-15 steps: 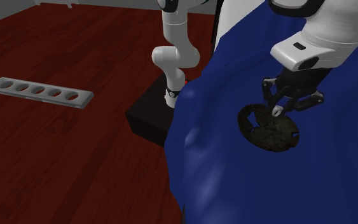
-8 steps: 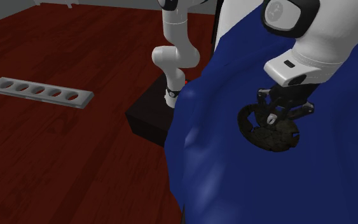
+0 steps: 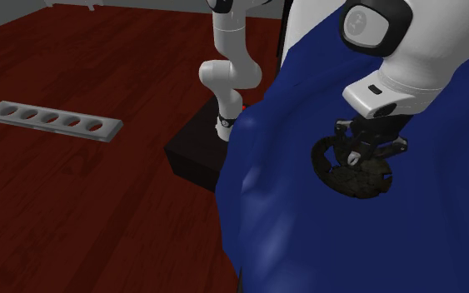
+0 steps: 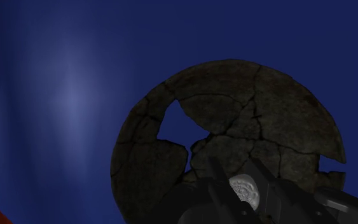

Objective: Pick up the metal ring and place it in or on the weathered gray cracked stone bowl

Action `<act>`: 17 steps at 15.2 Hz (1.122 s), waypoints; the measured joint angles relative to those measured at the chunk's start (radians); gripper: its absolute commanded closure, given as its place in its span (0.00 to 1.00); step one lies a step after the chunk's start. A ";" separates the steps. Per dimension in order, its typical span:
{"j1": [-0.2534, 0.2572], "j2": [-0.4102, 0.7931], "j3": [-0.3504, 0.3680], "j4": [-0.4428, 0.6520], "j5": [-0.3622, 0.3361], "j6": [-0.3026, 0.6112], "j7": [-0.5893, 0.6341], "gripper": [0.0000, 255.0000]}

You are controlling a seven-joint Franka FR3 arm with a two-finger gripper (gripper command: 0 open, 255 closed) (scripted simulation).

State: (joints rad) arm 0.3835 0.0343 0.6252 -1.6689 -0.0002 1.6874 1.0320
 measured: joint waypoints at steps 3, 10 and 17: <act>0.000 0.000 0.000 0.000 0.000 0.000 0.000 0.00; 0.002 0.012 0.001 0.083 -0.007 -0.072 0.003 0.00; 0.009 0.033 0.006 0.162 -0.019 -0.135 0.013 0.00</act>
State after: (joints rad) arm 0.3925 0.0672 0.6308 -1.5070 -0.0197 1.5524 1.0455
